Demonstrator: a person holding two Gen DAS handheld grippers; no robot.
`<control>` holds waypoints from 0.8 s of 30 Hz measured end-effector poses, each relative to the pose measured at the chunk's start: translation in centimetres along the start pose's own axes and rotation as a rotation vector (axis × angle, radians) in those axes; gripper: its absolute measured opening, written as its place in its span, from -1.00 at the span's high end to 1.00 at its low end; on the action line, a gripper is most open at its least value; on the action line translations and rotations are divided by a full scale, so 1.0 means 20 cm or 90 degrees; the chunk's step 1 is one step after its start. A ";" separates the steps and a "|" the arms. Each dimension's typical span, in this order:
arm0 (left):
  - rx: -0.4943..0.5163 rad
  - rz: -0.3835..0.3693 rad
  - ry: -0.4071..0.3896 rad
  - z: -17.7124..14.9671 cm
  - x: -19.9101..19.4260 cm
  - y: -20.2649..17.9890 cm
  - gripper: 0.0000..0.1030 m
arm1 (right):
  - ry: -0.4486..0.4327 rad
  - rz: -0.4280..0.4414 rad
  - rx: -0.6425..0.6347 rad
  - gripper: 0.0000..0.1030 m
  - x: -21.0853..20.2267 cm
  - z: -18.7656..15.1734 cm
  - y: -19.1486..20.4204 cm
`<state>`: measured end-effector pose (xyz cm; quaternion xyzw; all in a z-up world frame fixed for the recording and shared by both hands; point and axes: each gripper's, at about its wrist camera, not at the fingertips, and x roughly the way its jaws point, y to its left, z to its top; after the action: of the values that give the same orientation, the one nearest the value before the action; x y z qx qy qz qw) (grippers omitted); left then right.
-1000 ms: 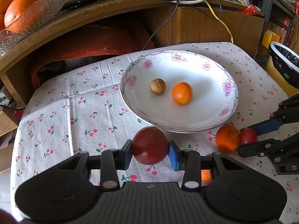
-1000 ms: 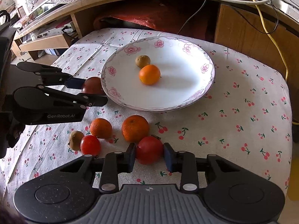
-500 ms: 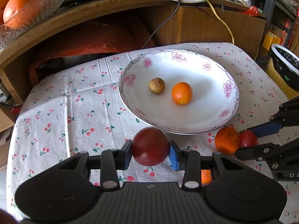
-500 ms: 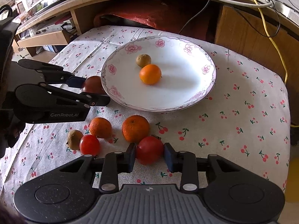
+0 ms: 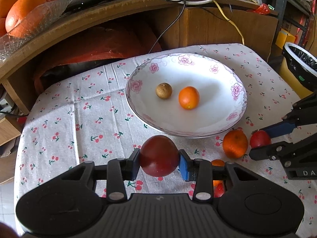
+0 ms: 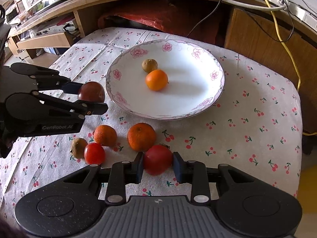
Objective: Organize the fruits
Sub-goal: 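Carry both tomatoes over the white bowl with both tools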
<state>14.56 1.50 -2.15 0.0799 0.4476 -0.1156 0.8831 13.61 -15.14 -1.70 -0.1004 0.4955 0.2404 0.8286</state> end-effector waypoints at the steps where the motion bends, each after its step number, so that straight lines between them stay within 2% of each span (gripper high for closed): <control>1: 0.001 0.000 0.000 0.00 -0.01 0.00 0.08 | -0.002 -0.001 0.000 0.50 0.00 0.00 0.00; 24: 0.024 0.001 -0.047 0.12 -0.10 -0.09 0.08 | -0.076 -0.023 0.007 0.50 -0.12 0.14 0.01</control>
<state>14.76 -0.48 0.87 0.0927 0.4124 -0.1262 0.8975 14.81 -14.45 1.74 -0.0904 0.4444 0.2285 0.8615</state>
